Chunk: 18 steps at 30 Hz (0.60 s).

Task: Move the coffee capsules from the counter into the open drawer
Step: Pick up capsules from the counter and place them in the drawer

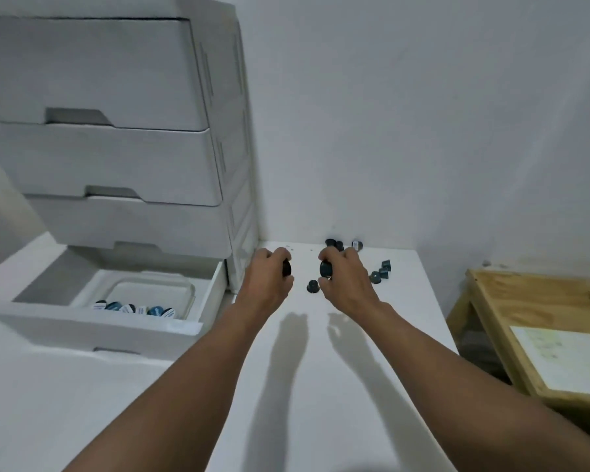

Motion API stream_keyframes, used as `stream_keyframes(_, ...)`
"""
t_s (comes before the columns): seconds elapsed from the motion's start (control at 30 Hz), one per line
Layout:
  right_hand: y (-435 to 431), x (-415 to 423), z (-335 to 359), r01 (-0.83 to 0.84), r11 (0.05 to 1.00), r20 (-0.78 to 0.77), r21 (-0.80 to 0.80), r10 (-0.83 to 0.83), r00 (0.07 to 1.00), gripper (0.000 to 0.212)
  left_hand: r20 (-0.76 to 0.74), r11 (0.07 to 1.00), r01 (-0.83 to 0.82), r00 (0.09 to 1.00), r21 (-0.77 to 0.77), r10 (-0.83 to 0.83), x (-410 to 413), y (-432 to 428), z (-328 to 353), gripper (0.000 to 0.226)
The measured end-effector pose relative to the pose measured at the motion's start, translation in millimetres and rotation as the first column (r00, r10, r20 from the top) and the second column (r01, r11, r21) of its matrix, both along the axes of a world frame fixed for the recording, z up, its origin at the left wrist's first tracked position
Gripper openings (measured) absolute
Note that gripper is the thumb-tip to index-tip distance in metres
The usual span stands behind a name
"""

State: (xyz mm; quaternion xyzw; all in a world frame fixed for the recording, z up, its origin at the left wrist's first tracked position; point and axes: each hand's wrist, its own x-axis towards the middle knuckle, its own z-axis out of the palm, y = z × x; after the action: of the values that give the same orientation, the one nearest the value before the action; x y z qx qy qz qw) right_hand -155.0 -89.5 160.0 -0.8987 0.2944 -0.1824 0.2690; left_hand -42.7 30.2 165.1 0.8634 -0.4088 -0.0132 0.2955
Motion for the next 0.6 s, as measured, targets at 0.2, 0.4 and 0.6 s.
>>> stream_keyframes(0.2, 40, 1, 34, -0.06, 0.997, 0.079, -0.054, 0.065, 0.995, 0.025, 0.062, 0.985, -0.136, 0.988, -0.102, 0.143, -12, 51, 38, 0.025)
stream_keyframes(0.4, 78, 19, 50, -0.096, 0.991, 0.138, -0.094, 0.108, 0.985, 0.022, 0.079, 0.957, -0.239, 0.964, -0.163, 0.254, 6, 97, 55, 0.024)
stream_keyframes(0.6, 127, 56, 58, -0.096, 0.995, 0.219, -0.038, 0.102, 0.97, 0.019, 0.064, 0.958, -0.207, 0.973, -0.2, 0.224, 42, 148, 59, 0.026)
